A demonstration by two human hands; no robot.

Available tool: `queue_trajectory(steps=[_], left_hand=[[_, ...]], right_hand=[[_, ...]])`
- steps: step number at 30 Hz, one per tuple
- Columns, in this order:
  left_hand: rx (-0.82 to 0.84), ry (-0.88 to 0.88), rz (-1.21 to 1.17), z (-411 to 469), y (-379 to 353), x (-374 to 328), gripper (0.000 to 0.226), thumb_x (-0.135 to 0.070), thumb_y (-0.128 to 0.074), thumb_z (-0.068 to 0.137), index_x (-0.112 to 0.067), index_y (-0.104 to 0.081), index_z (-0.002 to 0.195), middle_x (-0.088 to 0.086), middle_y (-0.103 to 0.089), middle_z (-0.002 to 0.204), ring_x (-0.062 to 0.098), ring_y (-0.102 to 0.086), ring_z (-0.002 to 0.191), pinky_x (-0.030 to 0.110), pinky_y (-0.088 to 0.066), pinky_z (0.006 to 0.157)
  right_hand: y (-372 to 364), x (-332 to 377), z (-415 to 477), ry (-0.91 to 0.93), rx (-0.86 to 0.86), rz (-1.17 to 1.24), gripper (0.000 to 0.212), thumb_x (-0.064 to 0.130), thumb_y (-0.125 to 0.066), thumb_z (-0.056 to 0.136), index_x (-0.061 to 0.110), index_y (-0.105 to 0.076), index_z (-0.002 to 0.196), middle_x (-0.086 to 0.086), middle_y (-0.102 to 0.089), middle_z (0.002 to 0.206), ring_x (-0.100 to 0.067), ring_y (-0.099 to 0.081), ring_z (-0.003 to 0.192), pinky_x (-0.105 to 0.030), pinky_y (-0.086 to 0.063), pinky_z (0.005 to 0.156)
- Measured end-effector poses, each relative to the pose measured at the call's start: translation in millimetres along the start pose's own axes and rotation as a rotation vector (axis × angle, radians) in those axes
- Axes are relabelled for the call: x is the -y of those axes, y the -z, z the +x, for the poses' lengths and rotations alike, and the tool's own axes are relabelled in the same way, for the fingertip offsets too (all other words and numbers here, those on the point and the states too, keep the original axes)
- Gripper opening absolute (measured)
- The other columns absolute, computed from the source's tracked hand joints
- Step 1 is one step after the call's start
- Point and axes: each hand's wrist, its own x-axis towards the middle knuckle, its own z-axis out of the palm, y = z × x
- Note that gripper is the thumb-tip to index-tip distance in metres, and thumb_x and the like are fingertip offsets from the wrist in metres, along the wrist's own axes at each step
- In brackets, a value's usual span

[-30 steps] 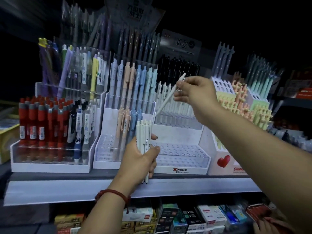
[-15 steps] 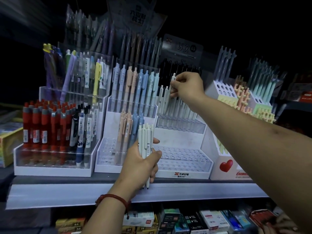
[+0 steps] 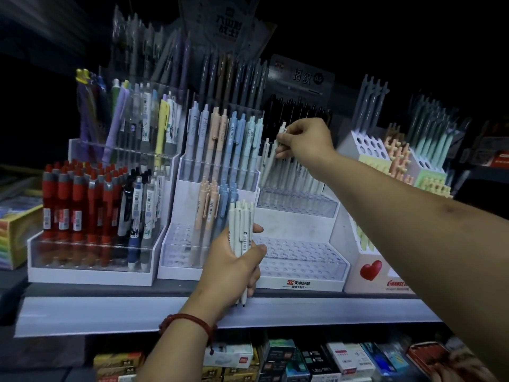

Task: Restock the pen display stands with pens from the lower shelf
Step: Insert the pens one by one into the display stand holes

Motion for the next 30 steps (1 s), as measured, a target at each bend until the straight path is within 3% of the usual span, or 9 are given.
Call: queue_trajectory(steps=[6, 12, 15, 20, 25, 27, 30], left_hand=[[-0.017, 0.007, 0.022, -1, -2, -3, 0.024, -0.001, -0.06, 0.098, -0.019, -0.059, 0.113, 0.005, -0.044, 0.058, 0.02, -0.038, 0.042, 0.029, -0.039, 0.043], [-0.02, 0.014, 0.145, -3, -4, -11, 0.023, 0.0, -0.059, 0.098, -0.019, -0.058, 0.111, 0.001, -0.045, 0.052, 0.019, -0.039, 0.039, 0.027, -0.039, 0.042], [-0.015, -0.028, 0.203, -4, -8, -26, 0.023, 0.002, -0.058, 0.098, -0.016, -0.056, 0.111, 0.003, -0.044, 0.051, 0.019, -0.039, 0.038, 0.027, -0.04, 0.04], [-0.069, -0.099, 0.236, 15, -25, -52, 0.024, -0.002, -0.06, 0.097, -0.016, -0.055, 0.115, 0.004, -0.046, 0.057, 0.019, -0.042, 0.042, 0.031, -0.042, 0.043], [-0.087, -0.125, 0.176, 18, -31, -58, 0.022, -0.001, -0.06, 0.097, -0.017, -0.057, 0.112, 0.003, -0.047, 0.056, 0.02, -0.042, 0.041, 0.029, -0.041, 0.042], [-0.112, -0.125, 0.185, 15, -31, -59, 0.02, -0.003, -0.063, 0.097, -0.016, -0.056, 0.111, 0.005, -0.049, 0.057, 0.019, -0.043, 0.041, 0.029, -0.041, 0.04], [-0.166, -0.157, 0.224, 13, -31, -64, 0.014, -0.006, -0.065, 0.096, -0.015, -0.058, 0.104, 0.008, -0.053, 0.057, 0.021, -0.045, 0.039, 0.03, -0.042, 0.038]], right_hand=[[-17, -9, -10, -0.056, 0.162, -0.084, 0.019, 0.006, -0.063, 0.1, -0.01, -0.066, 0.089, -0.017, -0.067, 0.069, -0.029, -0.07, 0.064, -0.038, -0.064, 0.064], [-28, -32, -24, -0.056, 0.089, -0.074, 0.021, 0.014, -0.063, 0.101, -0.004, -0.068, 0.091, -0.023, -0.072, 0.079, -0.029, -0.069, 0.064, -0.036, -0.058, 0.056], [-32, -51, -33, -0.024, 0.084, -0.143, 0.018, 0.017, -0.071, 0.096, 0.002, -0.073, 0.086, -0.015, -0.075, 0.081, -0.028, -0.072, 0.076, -0.043, -0.061, 0.074], [-33, -52, -40, 0.031, 0.039, -0.215, 0.01, 0.017, -0.071, 0.094, 0.008, -0.075, 0.093, -0.005, -0.072, 0.088, -0.015, -0.063, 0.078, -0.034, -0.054, 0.08], [-36, -41, -75, 0.026, -0.091, 0.027, 0.014, 0.016, -0.065, 0.097, 0.009, -0.068, 0.11, 0.001, -0.066, 0.099, -0.014, -0.062, 0.09, -0.028, -0.05, 0.082], [-36, -33, -104, 0.052, -0.168, 0.13, 0.008, 0.013, -0.063, 0.098, 0.012, -0.069, 0.104, 0.001, -0.07, 0.1, -0.012, -0.065, 0.09, -0.025, -0.053, 0.081], [-34, -23, -142, 0.046, -0.084, 0.288, 0.009, 0.017, -0.064, 0.098, 0.016, -0.073, 0.095, 0.008, -0.074, 0.088, -0.003, -0.068, 0.081, -0.021, -0.055, 0.074]])
